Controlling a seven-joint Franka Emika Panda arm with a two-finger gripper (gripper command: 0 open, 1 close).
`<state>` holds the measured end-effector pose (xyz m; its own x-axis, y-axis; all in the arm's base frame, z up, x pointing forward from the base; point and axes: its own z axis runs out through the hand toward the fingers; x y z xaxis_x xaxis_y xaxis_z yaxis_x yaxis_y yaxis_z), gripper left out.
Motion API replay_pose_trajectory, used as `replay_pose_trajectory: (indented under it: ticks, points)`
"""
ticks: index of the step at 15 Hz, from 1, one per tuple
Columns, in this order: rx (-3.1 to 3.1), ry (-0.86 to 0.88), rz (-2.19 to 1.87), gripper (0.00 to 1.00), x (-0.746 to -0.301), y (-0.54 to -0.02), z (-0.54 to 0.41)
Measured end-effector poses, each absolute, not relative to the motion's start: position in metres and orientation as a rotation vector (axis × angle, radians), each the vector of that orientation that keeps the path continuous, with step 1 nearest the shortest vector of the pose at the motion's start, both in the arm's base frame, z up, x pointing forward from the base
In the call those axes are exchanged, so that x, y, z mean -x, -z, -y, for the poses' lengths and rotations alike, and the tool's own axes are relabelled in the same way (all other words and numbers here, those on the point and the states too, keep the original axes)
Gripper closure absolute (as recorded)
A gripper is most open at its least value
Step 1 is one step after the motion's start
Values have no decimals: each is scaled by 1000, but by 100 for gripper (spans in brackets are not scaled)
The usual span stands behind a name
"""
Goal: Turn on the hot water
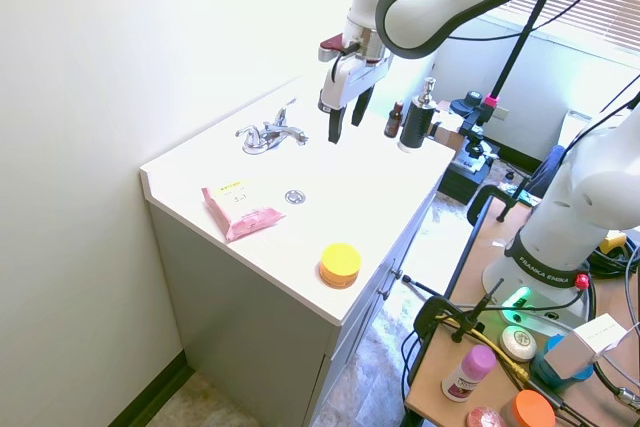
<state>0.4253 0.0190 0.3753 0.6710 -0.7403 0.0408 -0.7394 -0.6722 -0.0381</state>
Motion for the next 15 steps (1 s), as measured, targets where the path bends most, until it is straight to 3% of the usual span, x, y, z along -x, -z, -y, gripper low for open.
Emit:
replay_pose_trajectory:
  ticks: [4, 10, 15]
  points:
    - [2840, 144, -1308, 0, -433, -379, -23]
    - [2722, 546, -1464, 0, -503, -365, -64]
    - [2678, 781, -1459, 0, -547, -342, -77]
